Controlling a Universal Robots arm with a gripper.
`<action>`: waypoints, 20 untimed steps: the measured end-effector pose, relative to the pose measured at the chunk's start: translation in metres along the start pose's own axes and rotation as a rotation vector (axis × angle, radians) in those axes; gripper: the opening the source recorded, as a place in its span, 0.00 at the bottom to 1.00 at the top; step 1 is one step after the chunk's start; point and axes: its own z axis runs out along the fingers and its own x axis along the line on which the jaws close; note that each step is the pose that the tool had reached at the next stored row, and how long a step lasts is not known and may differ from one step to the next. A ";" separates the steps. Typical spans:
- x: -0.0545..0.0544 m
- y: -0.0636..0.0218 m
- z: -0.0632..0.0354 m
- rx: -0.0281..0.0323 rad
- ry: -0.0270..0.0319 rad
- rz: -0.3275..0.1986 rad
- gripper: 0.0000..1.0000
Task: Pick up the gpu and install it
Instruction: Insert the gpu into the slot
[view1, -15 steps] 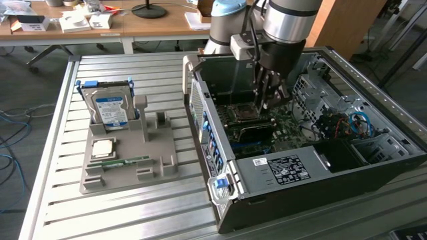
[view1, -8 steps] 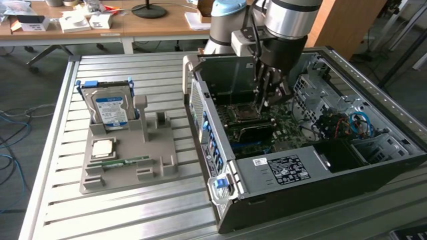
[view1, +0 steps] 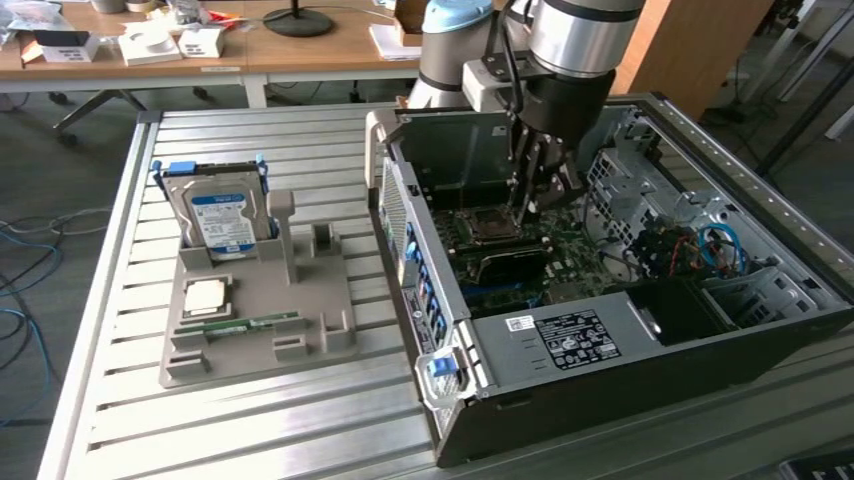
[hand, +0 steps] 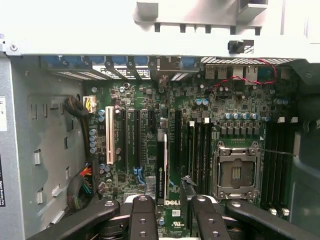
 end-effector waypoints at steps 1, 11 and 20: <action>0.000 -0.0001 -0.0010 -0.0001 0.0001 0.000 0.33; 0.000 -0.0002 -0.0035 -0.0005 -0.0003 0.000 0.33; 0.000 -0.0002 -0.0038 -0.0008 -0.0002 0.000 0.33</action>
